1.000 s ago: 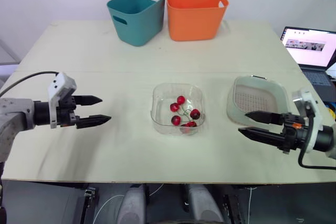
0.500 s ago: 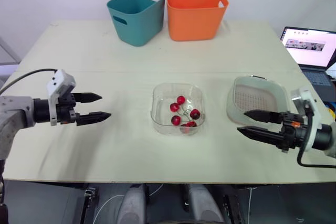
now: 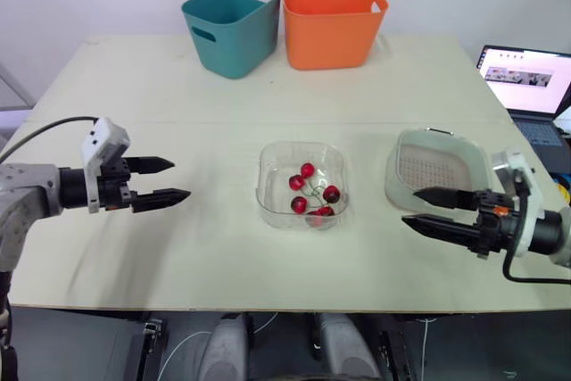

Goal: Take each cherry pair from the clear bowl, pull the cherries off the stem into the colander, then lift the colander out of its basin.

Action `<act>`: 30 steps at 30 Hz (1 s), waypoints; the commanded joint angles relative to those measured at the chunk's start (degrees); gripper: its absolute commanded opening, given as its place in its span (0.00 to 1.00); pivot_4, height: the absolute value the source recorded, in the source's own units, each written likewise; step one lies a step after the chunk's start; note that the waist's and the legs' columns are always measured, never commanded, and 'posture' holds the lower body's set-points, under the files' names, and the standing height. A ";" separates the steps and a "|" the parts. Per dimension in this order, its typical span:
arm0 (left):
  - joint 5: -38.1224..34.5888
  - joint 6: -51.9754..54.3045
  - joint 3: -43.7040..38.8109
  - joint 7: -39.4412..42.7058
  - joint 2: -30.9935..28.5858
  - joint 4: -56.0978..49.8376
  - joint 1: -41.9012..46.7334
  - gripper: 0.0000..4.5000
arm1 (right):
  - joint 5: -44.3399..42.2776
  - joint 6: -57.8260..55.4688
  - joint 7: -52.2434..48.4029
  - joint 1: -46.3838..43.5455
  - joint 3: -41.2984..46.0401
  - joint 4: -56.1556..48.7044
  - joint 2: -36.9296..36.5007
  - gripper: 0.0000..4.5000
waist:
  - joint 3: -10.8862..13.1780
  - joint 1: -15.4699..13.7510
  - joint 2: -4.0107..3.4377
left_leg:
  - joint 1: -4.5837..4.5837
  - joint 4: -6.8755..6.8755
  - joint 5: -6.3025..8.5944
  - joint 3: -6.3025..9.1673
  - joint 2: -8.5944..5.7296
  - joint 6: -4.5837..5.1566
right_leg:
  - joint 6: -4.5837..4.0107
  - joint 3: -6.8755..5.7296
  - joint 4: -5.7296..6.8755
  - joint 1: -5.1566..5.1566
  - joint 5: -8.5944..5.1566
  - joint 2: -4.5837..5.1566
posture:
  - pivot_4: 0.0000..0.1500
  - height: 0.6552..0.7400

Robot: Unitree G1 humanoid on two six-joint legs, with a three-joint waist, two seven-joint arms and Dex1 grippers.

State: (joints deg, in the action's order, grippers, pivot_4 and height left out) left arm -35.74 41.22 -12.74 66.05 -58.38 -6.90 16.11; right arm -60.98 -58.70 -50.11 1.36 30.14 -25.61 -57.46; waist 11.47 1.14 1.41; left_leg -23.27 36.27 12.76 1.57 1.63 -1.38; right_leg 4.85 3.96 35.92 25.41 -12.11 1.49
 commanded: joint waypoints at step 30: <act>-1.75 2.39 9.52 8.99 -1.41 -5.58 17.21 1.00 | 26.94 -6.99 2.97 -65.36 -61.84 15.57 11.32 0.85 | 0.01 1.49 -0.01 | -0.15 0.00 -0.01 -0.01 0.03 0.02 | -0.04 0.00 0.16 0.26 0.03 -0.07 | 1.00 1.00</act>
State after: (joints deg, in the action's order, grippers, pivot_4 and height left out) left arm -36.81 43.47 -1.87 75.63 -59.53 -10.52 32.78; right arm -37.97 -69.07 -43.62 -61.46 -30.22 -9.87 -44.72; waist 11.47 2.62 1.40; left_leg -23.43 36.26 12.75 1.56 1.66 -1.36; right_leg 4.81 3.96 36.09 25.68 -12.08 1.41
